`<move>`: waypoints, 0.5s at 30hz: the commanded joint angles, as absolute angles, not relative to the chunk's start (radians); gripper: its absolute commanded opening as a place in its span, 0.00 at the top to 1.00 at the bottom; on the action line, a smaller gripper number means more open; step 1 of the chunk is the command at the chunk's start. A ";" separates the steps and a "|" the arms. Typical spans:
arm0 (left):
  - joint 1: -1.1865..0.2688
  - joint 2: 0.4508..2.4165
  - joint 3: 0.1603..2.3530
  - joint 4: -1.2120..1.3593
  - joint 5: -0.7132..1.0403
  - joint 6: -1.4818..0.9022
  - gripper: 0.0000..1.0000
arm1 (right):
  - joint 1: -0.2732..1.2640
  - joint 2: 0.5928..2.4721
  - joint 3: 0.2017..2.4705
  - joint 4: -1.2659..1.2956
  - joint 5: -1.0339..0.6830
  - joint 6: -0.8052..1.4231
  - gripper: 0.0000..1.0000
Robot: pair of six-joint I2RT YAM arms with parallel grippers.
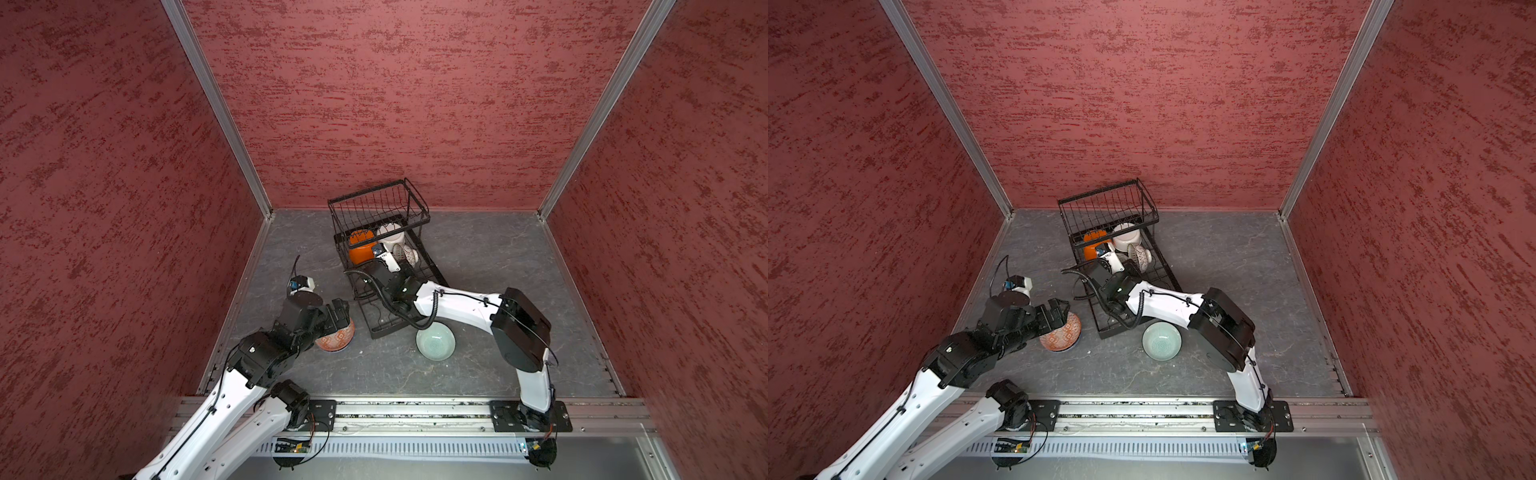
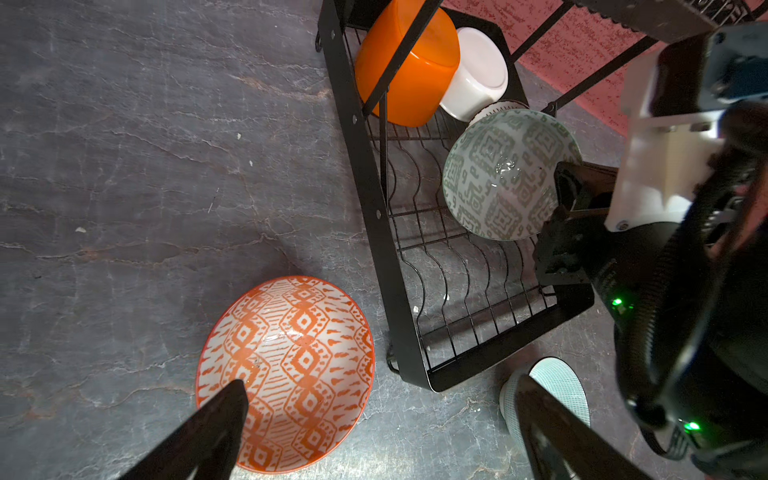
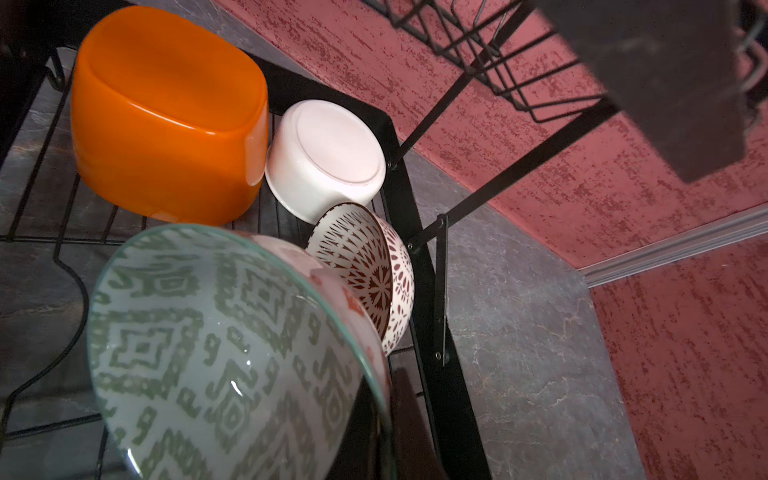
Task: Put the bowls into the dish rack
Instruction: 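Lower the green-patterned bowl into the rack slots beside the maroon-patterned bowl with the right gripper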
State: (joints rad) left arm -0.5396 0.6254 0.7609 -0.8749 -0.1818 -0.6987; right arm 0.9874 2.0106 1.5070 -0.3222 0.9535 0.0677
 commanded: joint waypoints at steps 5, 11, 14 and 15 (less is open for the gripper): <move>-0.492 0.566 0.736 -0.905 -0.148 -0.679 0.00 | 0.994 2.053 1.545 -0.124 1.071 -0.060 1.00; -0.473 0.558 0.733 -0.914 -0.141 -0.677 0.00 | 0.992 2.094 1.546 -0.047 1.096 -0.133 1.00; -0.467 0.560 0.732 -0.914 -0.138 -0.675 0.00 | 0.989 2.118 1.544 0.006 1.133 -0.188 1.00; -0.466 0.560 0.730 -0.913 -0.136 -0.675 0.00 | 0.989 2.124 1.543 0.019 1.139 -0.202 1.00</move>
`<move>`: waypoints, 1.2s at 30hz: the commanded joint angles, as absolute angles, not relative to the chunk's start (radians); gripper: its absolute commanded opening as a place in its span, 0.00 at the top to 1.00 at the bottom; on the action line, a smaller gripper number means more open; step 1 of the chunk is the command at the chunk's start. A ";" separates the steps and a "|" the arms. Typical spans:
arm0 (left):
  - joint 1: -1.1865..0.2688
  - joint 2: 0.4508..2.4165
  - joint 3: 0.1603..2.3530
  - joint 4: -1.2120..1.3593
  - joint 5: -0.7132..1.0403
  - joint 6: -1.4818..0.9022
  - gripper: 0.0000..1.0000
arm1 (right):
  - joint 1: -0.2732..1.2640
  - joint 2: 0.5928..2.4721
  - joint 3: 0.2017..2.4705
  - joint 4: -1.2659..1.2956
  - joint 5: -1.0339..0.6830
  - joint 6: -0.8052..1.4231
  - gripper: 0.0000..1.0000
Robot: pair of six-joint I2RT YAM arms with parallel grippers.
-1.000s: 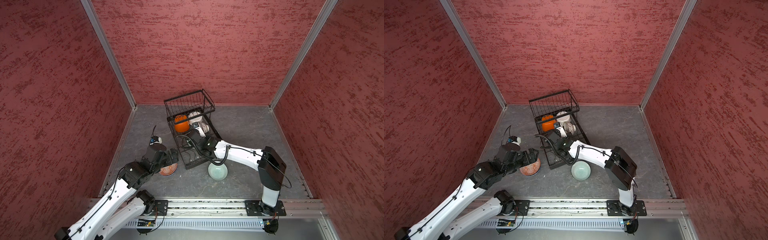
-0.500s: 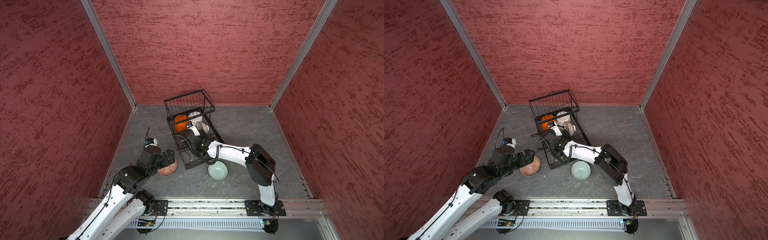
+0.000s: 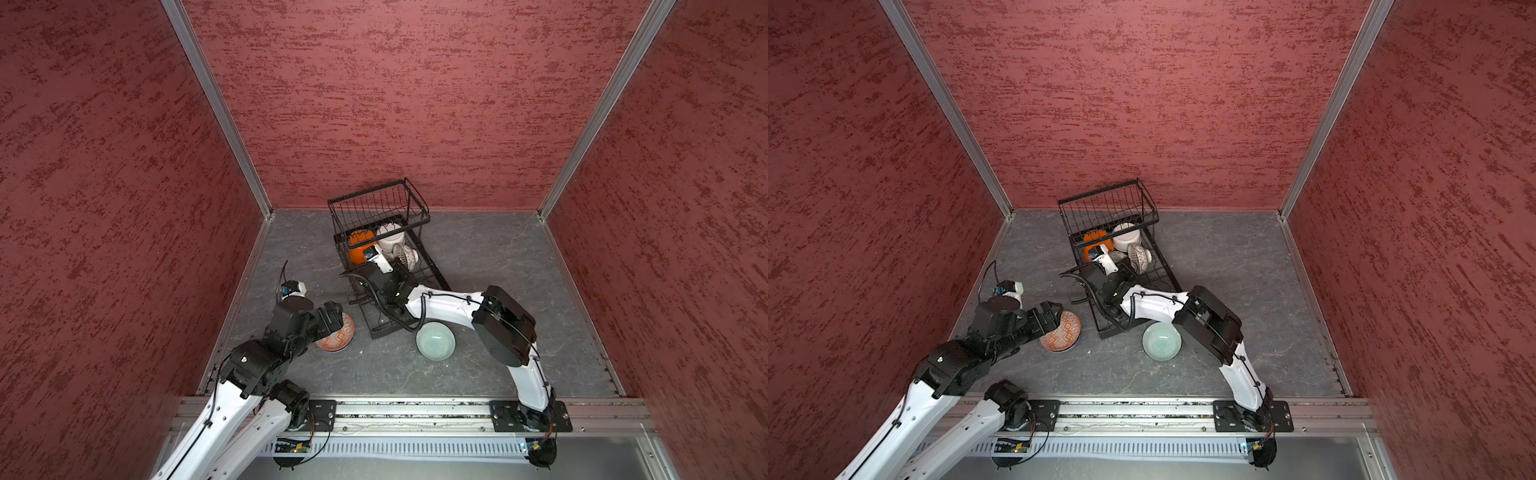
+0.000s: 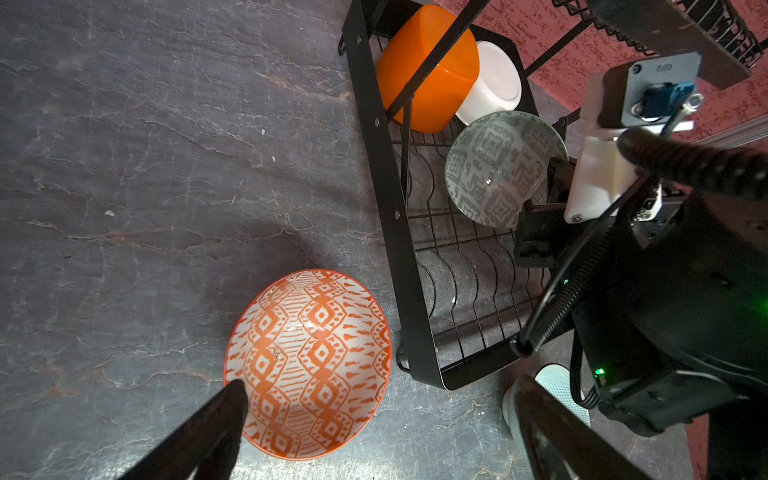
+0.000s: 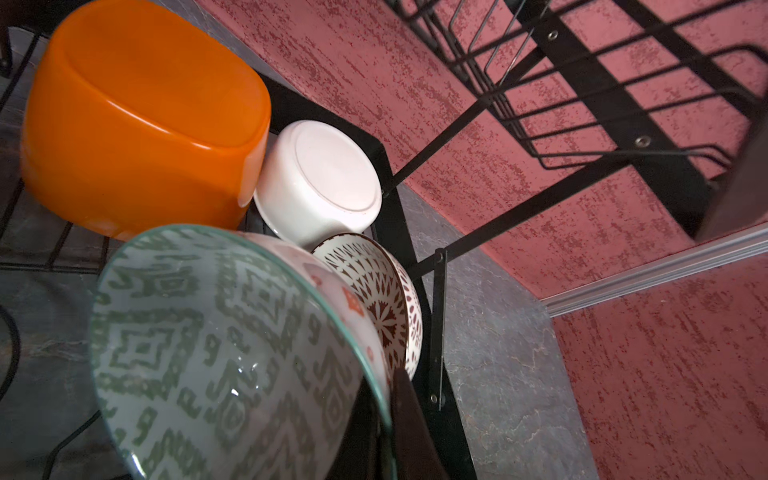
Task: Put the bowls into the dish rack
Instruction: 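Lower the green-patterned bowl into the rack slots beside the maroon-patterned bowl with the right gripper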
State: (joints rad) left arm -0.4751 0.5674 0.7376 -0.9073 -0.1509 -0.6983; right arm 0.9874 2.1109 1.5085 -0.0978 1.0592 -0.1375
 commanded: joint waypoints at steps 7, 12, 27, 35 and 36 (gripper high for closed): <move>-0.454 0.566 0.726 -0.908 -0.129 -0.669 0.00 | 0.972 2.141 1.545 0.086 1.152 -0.255 1.00; -0.447 0.568 0.724 -0.904 -0.123 -0.664 0.00 | 0.964 2.159 1.537 0.187 1.183 -0.350 1.00; -0.428 0.568 0.716 -0.902 -0.097 -0.660 0.00 | 0.936 2.217 1.528 0.284 1.201 -0.446 1.00; -0.423 0.568 0.718 -0.905 -0.092 -0.657 0.00 | 0.937 2.243 1.531 0.197 1.195 -0.359 1.00; -0.423 0.568 0.719 -0.905 -0.092 -0.657 0.00 | 0.936 2.245 1.532 0.186 1.195 -0.348 1.00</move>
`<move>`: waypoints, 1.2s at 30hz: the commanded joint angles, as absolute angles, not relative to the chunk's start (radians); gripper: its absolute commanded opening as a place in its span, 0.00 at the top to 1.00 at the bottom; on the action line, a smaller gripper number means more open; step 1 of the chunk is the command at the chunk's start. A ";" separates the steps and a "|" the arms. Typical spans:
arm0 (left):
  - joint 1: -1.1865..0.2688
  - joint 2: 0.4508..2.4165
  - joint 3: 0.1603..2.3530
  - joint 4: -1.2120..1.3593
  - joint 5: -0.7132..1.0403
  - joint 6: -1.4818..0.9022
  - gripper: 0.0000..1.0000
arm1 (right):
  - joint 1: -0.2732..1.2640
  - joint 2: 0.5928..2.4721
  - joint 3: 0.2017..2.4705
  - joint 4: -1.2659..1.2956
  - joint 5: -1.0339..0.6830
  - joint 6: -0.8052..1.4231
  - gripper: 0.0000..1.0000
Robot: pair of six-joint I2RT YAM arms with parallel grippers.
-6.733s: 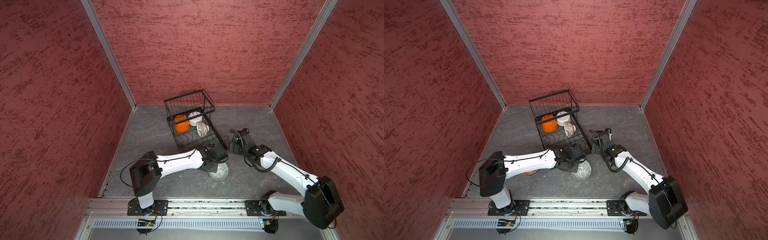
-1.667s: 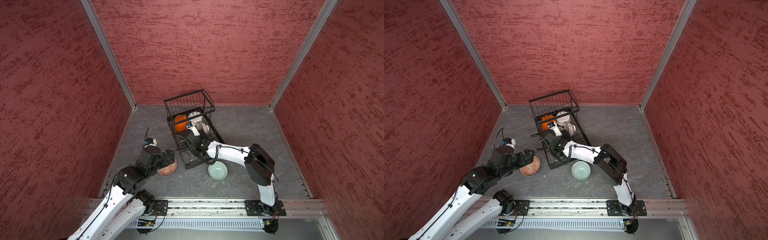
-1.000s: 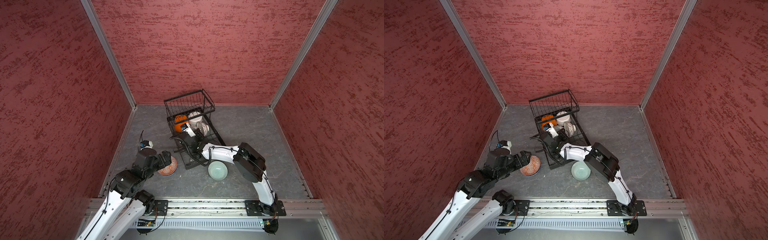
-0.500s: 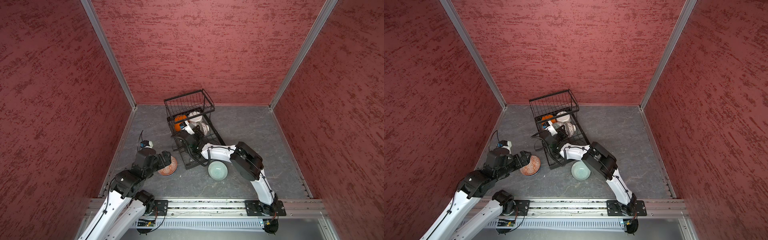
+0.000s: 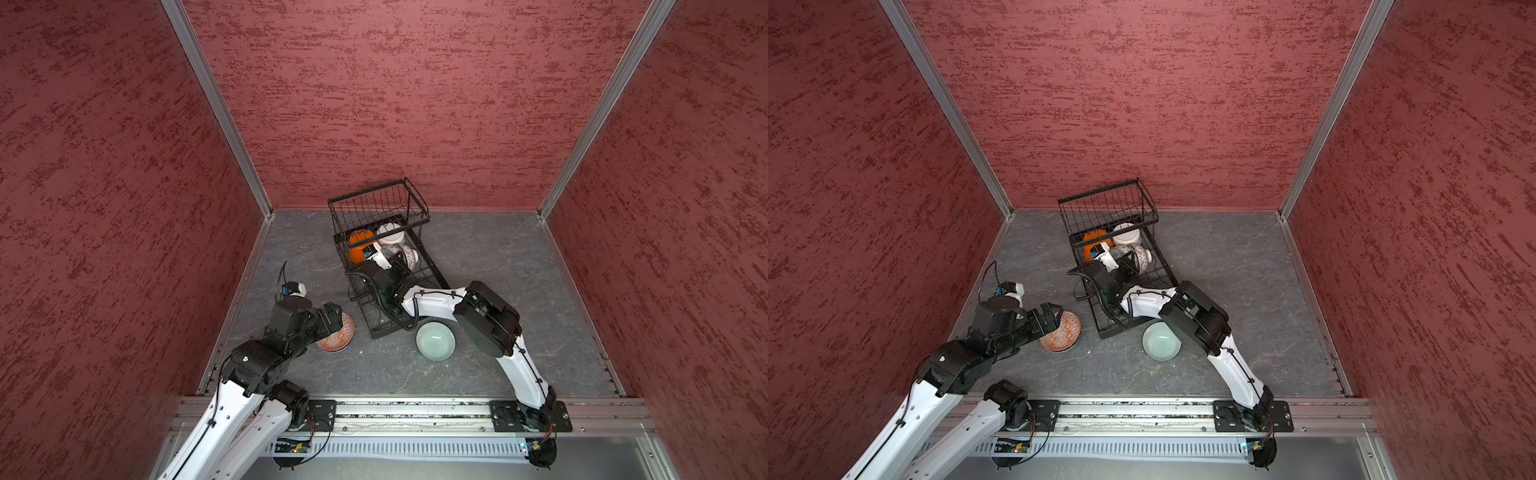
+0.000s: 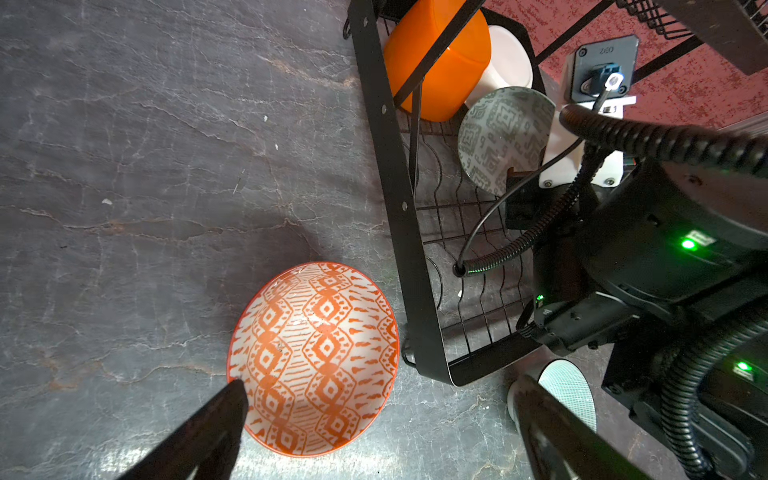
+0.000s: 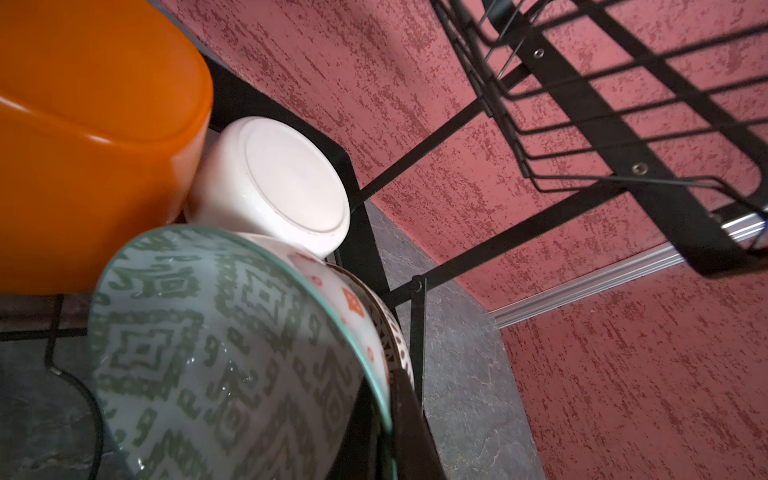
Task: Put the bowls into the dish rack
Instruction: 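Lower the green-patterned bowl into the rack slots beside the maroon-patterned bowl with the right gripper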
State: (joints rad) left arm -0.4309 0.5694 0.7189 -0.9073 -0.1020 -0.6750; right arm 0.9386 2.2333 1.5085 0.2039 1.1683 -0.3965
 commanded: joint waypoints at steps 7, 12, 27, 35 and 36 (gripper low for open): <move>-0.419 0.575 0.730 -0.908 -0.092 -0.653 0.00 | 0.939 2.252 1.534 0.161 1.198 -0.313 1.00; -0.416 0.572 0.738 -0.913 -0.097 -0.653 0.00 | 0.943 2.263 1.536 0.161 1.199 -0.307 1.00; -0.408 0.565 0.732 -0.911 -0.094 -0.650 0.00 | 0.966 2.292 1.536 0.196 1.238 -0.355 1.00; -0.405 0.561 0.731 -0.908 -0.091 -0.647 0.00 | 0.985 2.297 1.540 0.201 1.246 -0.362 1.00; -0.404 0.561 0.732 -0.908 -0.091 -0.646 0.01 | 0.986 2.297 1.541 0.200 1.247 -0.362 1.00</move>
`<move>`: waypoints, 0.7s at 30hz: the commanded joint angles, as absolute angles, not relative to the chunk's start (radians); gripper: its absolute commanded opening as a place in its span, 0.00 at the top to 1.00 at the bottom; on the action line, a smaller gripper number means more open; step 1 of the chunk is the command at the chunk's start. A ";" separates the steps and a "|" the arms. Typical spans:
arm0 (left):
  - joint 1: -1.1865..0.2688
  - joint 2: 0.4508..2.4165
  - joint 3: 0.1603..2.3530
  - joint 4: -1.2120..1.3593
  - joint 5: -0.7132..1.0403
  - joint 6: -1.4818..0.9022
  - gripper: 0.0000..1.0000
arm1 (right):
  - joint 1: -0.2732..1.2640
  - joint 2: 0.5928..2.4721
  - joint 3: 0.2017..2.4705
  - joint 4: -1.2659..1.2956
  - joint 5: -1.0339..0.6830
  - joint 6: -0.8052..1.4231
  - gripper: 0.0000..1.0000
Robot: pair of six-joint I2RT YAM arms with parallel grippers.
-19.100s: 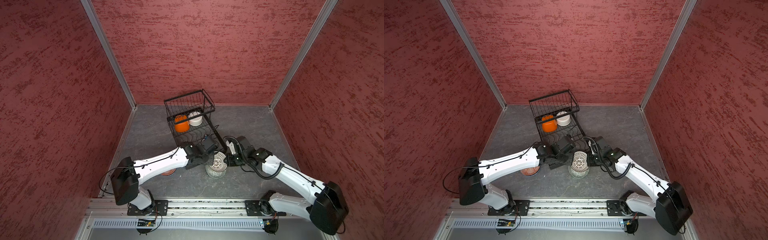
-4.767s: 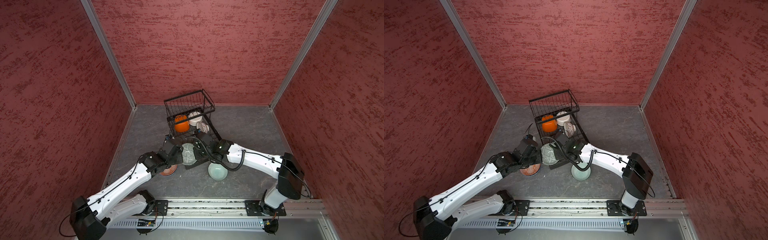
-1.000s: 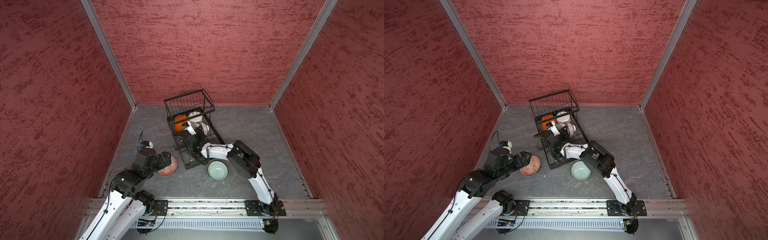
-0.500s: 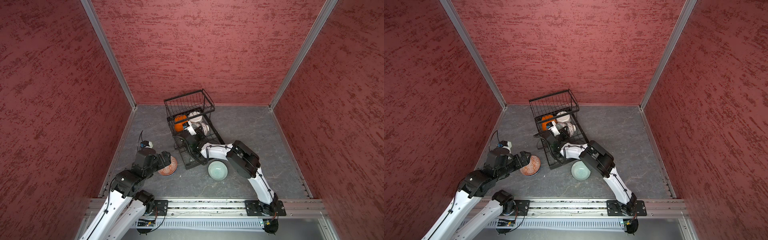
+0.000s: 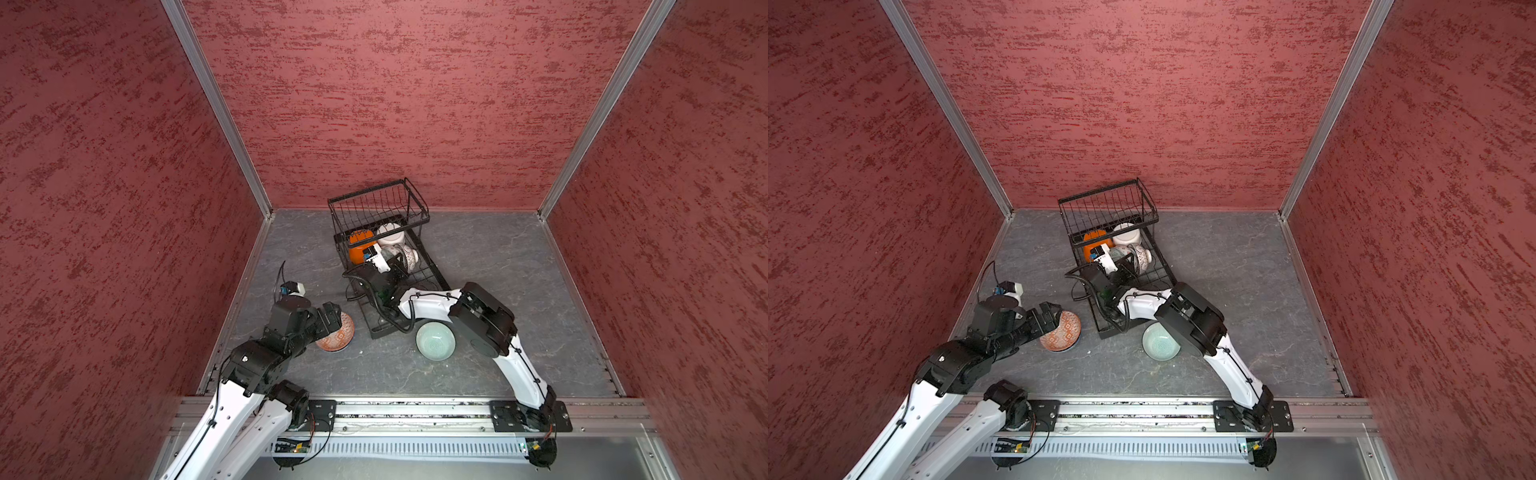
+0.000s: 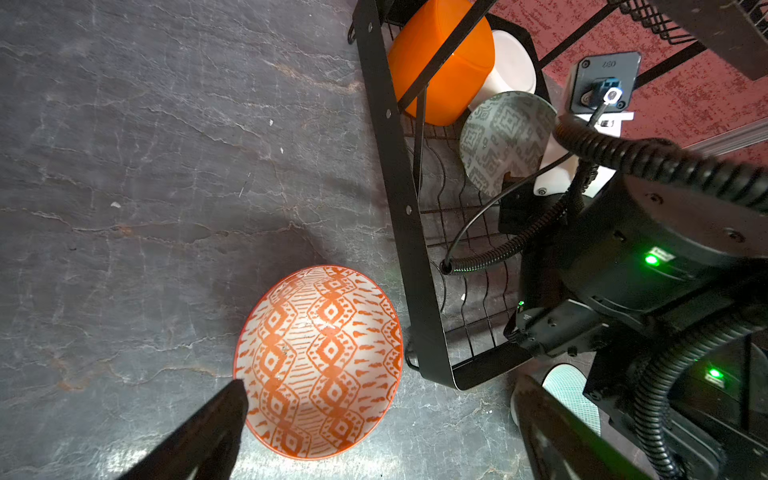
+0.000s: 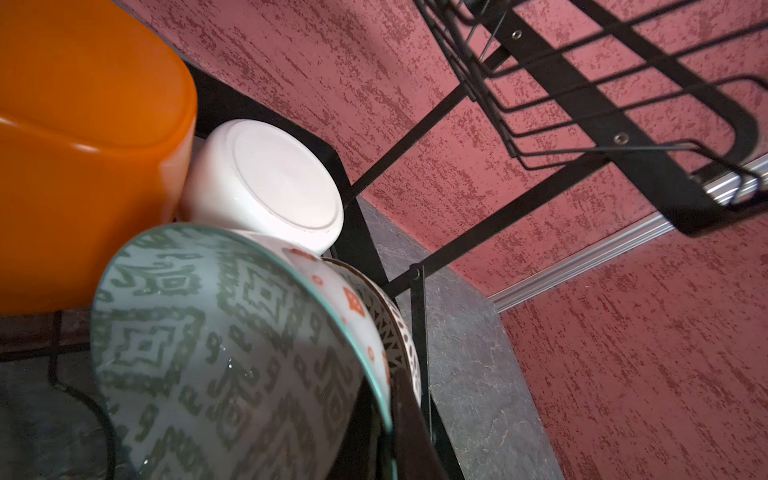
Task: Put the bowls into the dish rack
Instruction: 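Lower the green-patterned bowl into the rack slots beside the maroon-patterned bowl with the right gripper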
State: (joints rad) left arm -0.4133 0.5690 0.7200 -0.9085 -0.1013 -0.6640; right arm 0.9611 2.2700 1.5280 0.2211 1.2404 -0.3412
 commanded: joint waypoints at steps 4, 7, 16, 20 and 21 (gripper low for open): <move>-0.402 0.561 0.729 -0.907 -0.087 -0.646 0.00 | 0.994 2.299 1.555 0.193 1.255 -0.363 1.00; -0.402 0.560 0.729 -0.907 -0.086 -0.646 0.00 | 0.998 2.299 1.570 0.172 1.256 -0.352 1.00; -0.400 0.555 0.727 -0.910 -0.082 -0.647 0.00 | 1.000 2.306 1.669 -0.118 1.184 -0.112 0.99; -0.399 0.553 0.728 -0.910 -0.080 -0.649 0.00 | 1.000 2.305 1.688 -0.184 1.156 -0.045 0.95; -0.399 0.554 0.727 -0.910 -0.080 -0.648 0.00 | 1.000 2.304 1.693 -0.198 1.149 -0.033 0.94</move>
